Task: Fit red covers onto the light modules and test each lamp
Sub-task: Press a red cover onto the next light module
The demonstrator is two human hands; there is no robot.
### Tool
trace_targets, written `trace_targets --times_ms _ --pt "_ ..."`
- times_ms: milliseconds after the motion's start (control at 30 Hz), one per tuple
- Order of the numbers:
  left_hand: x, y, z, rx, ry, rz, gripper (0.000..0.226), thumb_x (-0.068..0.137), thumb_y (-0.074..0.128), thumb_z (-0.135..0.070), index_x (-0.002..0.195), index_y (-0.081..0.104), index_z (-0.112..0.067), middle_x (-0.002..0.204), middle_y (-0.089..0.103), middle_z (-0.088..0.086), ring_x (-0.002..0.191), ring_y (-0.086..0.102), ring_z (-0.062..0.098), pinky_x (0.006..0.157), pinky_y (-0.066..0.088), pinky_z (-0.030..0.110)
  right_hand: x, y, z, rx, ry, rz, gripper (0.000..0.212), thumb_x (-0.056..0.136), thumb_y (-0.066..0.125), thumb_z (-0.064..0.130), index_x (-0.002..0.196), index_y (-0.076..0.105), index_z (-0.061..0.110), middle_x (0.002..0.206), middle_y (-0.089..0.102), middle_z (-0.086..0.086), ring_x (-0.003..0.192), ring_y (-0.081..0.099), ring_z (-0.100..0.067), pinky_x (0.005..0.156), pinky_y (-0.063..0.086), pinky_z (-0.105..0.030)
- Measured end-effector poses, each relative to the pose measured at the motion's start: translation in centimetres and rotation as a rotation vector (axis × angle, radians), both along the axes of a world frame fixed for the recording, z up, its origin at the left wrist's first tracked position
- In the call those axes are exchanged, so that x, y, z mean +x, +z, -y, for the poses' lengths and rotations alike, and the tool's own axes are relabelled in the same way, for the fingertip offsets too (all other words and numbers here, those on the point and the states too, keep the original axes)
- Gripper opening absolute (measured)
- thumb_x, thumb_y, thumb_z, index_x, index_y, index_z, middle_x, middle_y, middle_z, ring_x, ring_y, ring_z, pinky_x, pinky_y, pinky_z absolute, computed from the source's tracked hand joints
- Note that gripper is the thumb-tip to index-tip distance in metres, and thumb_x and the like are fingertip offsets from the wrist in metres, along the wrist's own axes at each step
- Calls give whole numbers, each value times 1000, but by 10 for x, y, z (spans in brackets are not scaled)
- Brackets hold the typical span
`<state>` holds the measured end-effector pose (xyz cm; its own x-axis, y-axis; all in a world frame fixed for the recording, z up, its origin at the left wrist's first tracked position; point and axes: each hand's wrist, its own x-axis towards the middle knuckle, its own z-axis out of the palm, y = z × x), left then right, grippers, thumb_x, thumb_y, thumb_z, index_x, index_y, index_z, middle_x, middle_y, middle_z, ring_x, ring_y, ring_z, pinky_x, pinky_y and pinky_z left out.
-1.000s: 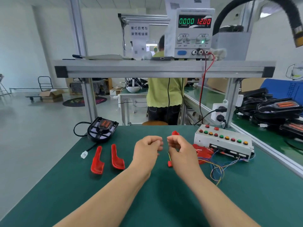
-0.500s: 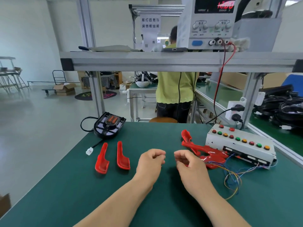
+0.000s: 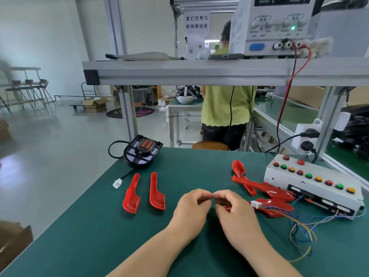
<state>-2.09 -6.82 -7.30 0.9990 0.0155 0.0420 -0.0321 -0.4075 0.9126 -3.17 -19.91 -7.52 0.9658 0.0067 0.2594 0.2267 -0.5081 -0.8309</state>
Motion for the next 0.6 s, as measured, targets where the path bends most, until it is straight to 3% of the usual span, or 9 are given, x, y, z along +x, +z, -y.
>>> trace_targets --times_ms 433,600 --pt "-1 -2 0 48 -37 30 26 92 57 -15 107 71 -31 103 72 -14 100 65 0 96 50 27 -1 1 -1 -5 2 -17 35 85 60 2 94 64 36 100 66 14 96 60 1 79 42 -8" --pt "1 -4 1 71 -62 45 26 91 56 -14 105 71 -31 101 73 -15 93 65 -3 75 45 11 -3 1 1 0 -1 -22 33 84 60 3 92 64 35 100 67 11 97 62 -1 84 46 -17"
